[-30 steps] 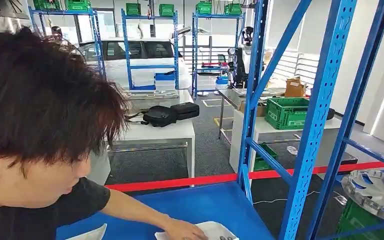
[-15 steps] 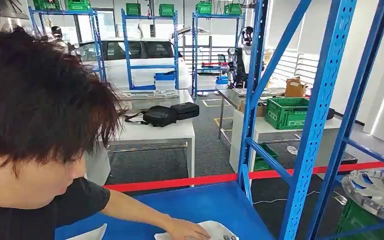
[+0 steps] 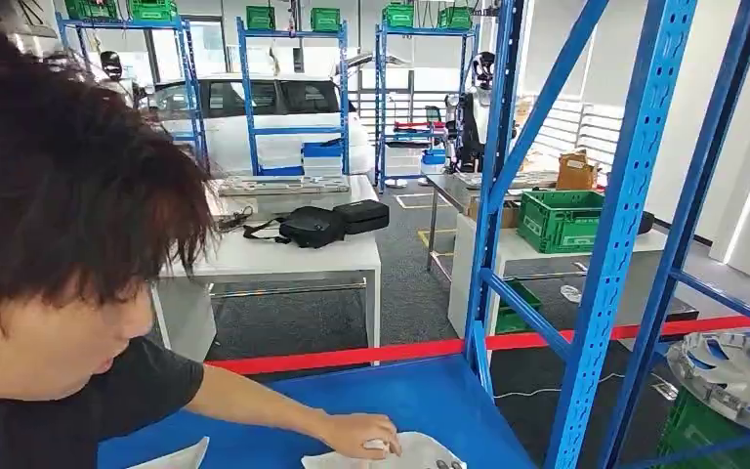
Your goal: Take the parts from the cabinet and place them on the table.
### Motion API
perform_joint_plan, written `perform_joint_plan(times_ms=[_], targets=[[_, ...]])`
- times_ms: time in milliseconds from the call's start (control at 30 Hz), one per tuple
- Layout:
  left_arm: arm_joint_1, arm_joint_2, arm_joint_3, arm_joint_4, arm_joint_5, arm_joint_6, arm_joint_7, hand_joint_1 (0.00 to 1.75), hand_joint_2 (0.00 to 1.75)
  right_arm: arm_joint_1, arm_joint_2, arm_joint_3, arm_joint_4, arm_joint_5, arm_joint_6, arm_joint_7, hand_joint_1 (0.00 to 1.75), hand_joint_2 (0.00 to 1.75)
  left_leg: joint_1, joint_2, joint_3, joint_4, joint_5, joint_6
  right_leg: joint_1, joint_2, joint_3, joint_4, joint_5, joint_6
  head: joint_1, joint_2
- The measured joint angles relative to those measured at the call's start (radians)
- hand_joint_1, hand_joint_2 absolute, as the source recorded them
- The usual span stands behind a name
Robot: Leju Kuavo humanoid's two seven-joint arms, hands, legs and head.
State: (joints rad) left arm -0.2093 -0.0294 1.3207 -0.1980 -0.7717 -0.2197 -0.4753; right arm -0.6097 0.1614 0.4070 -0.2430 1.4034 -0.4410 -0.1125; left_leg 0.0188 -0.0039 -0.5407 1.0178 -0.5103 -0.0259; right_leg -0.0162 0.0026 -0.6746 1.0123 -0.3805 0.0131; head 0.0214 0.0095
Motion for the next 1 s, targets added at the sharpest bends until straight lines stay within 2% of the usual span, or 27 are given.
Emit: perform_joint_plan(times_ms=[1000], targets=[[0.000,-0.002,0.000,0.000,0.006,-0.003,-0.012,0.00,0.00,0.000,0.000,0.000,0.000,0.003,0.000,-0.009,0.00,0.00,0.000,0.000,0.000,0.000,0.000,0.000,0.000,0.000,0.000,0.000,0.000,0.000,0.000,0.000]])
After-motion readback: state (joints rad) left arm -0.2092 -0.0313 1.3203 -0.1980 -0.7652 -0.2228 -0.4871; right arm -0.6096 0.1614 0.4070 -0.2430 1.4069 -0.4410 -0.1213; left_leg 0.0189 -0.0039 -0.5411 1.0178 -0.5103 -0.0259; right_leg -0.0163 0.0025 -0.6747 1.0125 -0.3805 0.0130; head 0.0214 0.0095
